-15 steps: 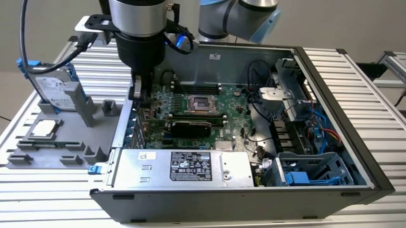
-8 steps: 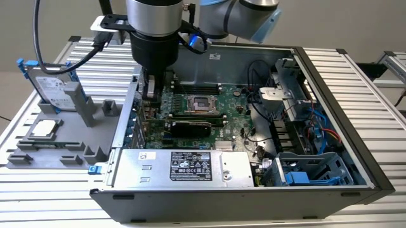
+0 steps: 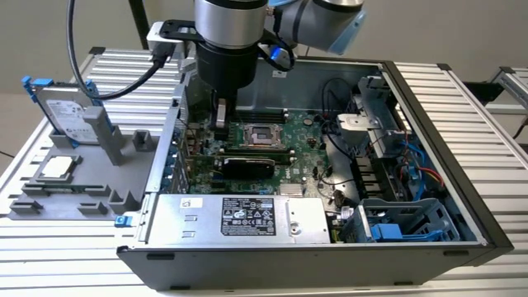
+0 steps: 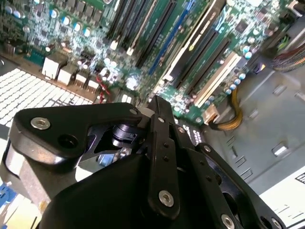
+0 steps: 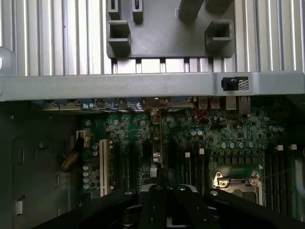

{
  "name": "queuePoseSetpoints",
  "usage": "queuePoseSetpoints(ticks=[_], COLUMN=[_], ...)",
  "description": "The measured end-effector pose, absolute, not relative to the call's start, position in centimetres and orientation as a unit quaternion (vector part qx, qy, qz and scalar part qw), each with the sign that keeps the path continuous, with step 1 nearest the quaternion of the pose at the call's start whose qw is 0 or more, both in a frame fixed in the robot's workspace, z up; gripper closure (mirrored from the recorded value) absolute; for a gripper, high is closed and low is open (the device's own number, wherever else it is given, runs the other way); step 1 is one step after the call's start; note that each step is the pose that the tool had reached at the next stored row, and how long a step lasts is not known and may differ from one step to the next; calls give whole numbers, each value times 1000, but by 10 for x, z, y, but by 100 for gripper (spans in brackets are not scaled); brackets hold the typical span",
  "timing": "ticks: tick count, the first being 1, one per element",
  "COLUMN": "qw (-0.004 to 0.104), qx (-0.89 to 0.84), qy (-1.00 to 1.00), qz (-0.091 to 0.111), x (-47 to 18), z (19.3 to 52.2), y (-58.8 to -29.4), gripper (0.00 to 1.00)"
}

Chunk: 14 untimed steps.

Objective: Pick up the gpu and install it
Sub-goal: 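Press down on the gpu until it lock into place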

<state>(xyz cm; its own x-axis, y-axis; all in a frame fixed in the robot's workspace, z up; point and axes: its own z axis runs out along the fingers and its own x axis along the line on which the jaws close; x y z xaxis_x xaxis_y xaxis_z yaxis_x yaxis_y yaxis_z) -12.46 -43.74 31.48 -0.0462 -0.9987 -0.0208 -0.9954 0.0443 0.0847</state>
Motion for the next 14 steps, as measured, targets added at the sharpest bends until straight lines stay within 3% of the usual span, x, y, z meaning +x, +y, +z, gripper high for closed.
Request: queuePoseSetpoints(ticks=[14], qw=[19], qx=[696], qy=[-717], qz=[-35], x=[-110], z=[315], y=[-437], gripper=[100])
